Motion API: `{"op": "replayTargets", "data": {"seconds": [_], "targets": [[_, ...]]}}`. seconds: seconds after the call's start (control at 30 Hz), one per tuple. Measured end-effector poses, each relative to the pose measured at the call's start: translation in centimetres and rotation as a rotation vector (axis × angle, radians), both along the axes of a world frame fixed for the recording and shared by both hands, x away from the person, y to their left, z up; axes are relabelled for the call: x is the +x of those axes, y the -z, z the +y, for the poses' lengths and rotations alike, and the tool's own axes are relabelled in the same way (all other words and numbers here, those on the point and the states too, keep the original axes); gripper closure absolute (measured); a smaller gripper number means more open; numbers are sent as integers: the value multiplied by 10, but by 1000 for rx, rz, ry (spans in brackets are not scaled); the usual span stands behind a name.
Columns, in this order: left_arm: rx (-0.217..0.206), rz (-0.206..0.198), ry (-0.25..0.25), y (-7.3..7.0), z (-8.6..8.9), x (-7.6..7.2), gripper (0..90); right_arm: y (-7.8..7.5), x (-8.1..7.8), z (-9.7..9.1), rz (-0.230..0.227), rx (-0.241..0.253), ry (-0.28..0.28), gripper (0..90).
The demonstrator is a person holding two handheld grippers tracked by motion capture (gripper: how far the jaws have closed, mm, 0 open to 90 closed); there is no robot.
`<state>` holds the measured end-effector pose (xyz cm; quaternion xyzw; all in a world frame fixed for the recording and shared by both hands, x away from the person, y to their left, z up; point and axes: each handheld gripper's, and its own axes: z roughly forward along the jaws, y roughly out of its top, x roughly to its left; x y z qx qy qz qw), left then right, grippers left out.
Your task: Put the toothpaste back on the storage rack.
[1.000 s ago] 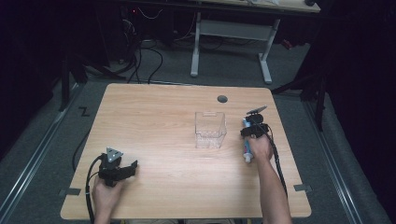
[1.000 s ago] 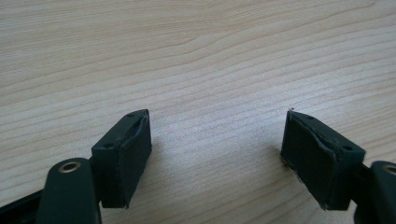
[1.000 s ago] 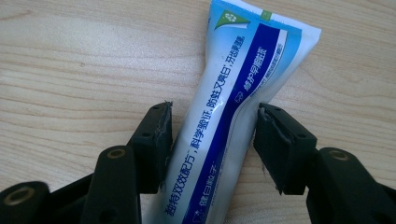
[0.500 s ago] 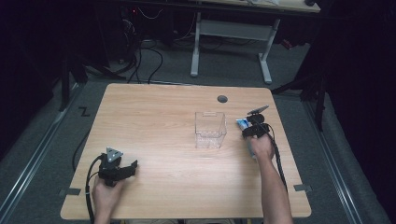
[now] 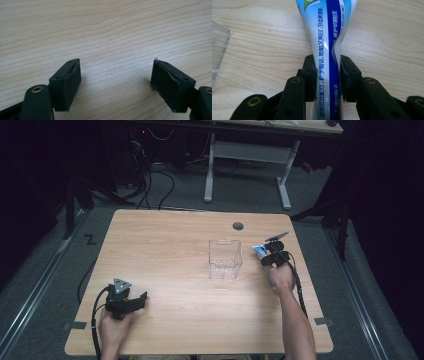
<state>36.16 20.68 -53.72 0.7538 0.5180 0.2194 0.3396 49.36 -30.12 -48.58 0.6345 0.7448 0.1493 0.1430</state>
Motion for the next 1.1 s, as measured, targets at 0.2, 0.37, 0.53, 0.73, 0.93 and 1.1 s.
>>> {"op": "replayTargets", "data": {"seconds": [0.2, 0.37, 0.53, 0.73, 0.93, 1.1], "targets": [[5, -1, -1, 0, -1, 0, 242, -16, -10, -4, -42, 44, -36, 696], [6, -1, 0, 0, -1, 0, 242, -28, -18, -7, -77, 85, -65, 708], [7, -1, 0, 0, -1, 0, 242, -35, -26, -8, -98, 103, -96, 716], [3, -1, 1, 0, 0, 0, 242, -43, -37, -11, -138, 138, -120, 721], [-3, 0, 1, 0, 0, 0, 243, -53, -51, -17, -183, 184, -148, 720], [-9, -1, -1, 0, 1, 0, 246, -61, -65, -18, -220, 208, -172, 718]]}}
